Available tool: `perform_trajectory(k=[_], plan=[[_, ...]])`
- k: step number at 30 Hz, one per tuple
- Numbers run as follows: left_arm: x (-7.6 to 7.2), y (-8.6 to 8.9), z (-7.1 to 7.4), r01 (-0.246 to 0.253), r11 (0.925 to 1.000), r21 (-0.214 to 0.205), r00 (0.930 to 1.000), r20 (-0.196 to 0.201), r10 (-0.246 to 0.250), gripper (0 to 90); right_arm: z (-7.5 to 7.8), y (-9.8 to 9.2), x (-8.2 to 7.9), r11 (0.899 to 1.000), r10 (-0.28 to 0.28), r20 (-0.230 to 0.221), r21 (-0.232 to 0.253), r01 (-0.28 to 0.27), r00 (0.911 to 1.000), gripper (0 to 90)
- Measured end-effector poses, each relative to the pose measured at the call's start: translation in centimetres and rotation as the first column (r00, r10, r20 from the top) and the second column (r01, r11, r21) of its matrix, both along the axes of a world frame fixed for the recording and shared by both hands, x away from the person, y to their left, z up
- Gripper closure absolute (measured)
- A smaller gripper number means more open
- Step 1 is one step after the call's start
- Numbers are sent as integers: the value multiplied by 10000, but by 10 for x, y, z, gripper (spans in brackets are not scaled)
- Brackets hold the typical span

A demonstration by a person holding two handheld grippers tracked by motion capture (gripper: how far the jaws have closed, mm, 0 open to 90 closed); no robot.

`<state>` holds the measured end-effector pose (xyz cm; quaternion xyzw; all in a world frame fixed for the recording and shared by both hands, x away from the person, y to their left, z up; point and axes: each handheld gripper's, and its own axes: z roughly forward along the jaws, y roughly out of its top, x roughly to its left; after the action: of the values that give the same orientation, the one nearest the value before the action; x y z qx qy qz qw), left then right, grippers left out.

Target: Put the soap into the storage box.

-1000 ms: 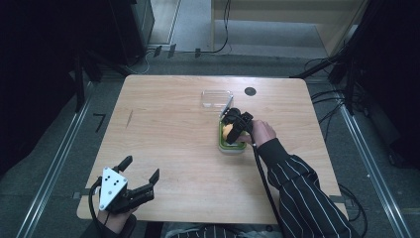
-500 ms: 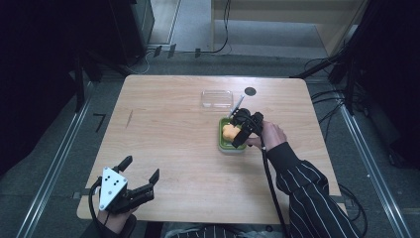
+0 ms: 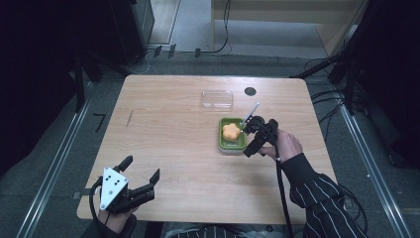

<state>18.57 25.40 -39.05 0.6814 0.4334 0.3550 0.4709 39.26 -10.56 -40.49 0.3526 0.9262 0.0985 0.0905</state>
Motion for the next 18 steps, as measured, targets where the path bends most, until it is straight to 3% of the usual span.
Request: perform_trajectory(k=[18], plan=[[0, 0, 0, 23, 10000, 19, 10000, 1, -23, 137, -18, -31, -50, 9987, -66, -218, -499, 55, 9997, 32]])
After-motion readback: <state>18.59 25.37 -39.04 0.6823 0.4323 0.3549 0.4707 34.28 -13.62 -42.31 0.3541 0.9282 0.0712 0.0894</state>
